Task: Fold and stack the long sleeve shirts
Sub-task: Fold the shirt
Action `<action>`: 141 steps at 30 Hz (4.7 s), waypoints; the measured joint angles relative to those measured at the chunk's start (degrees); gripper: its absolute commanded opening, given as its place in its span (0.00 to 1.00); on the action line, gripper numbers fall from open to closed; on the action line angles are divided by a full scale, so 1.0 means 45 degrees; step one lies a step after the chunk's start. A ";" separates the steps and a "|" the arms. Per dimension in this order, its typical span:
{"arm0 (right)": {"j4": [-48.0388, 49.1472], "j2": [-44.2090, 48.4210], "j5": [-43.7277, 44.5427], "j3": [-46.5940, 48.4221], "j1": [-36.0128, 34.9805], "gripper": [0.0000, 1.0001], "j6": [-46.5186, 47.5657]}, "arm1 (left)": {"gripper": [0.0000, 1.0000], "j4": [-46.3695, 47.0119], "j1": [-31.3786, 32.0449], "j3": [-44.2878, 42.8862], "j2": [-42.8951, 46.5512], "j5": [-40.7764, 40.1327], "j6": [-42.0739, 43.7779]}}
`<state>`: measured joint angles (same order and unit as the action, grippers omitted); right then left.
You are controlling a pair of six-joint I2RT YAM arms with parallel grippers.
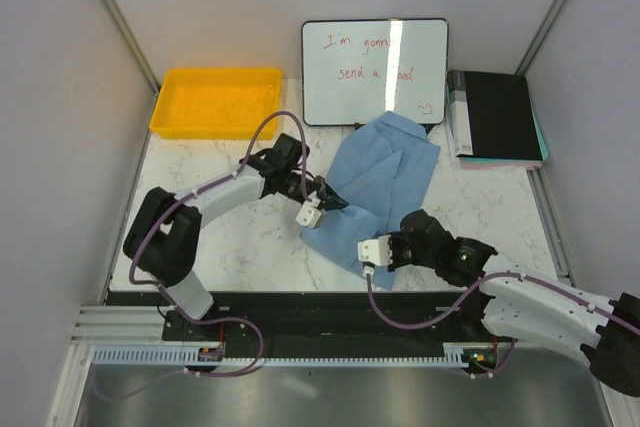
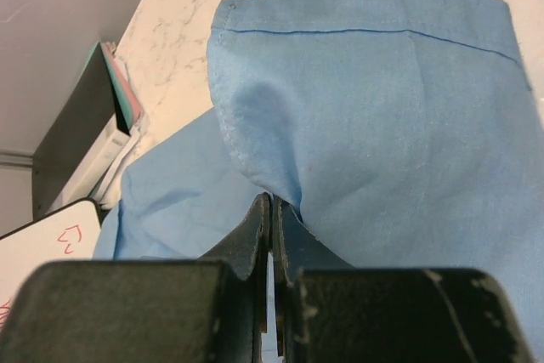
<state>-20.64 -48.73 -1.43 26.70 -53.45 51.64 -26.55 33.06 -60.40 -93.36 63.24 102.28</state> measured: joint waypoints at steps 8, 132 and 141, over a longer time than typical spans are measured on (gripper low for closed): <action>0.0019 -0.1399 -0.1545 0.0743 0.3560 0.00 0.1360 | 0.02 0.1229 -0.0287 -0.1899 -0.2370 -0.0369 -0.0432; -0.2506 -1.5033 -0.4148 1.3095 0.7616 0.33 -0.6761 | 0.02 0.3502 -0.1472 -0.7412 -0.7917 -1.0214 -2.4771; -0.2467 -1.5640 -0.3803 1.3391 0.7694 0.33 -0.6708 | 0.02 0.2438 -0.1549 -0.8267 -0.7917 -1.1375 -2.3440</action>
<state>-31.75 -119.11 -18.55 86.96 -18.83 21.45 -15.57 26.09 -97.60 -128.99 12.05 -3.20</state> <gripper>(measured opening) 0.329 0.023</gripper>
